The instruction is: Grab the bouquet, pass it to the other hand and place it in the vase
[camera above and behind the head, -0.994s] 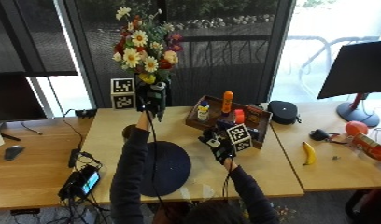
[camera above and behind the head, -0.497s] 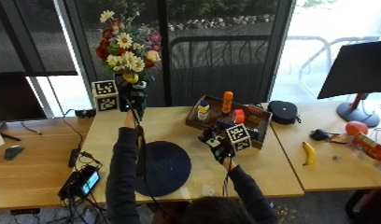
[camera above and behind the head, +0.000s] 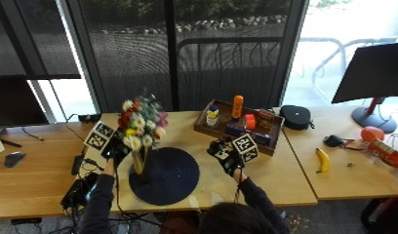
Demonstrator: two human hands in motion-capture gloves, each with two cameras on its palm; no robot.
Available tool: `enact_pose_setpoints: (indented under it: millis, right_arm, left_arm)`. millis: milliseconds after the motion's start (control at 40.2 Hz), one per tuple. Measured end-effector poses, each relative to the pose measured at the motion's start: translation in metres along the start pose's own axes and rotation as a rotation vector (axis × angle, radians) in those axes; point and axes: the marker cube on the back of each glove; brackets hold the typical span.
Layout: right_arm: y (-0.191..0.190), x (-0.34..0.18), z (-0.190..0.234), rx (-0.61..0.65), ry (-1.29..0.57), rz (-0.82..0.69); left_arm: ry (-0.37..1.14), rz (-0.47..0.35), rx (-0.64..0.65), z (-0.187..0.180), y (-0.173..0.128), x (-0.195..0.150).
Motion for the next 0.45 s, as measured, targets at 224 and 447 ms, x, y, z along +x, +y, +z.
enact_pose_setpoints:
  millis: [224, 447]
  right_arm:
    - [0.004, 0.027, -0.026, 0.051, 0.028, 0.032]
    - [0.004, 0.032, -0.031, 0.200, 0.165, -0.125]
  left_arm:
    - [0.001, -0.041, -0.087, 0.015, 0.011, -0.069]
    - [-0.077, -0.049, -0.086, 0.008, 0.017, -0.066]
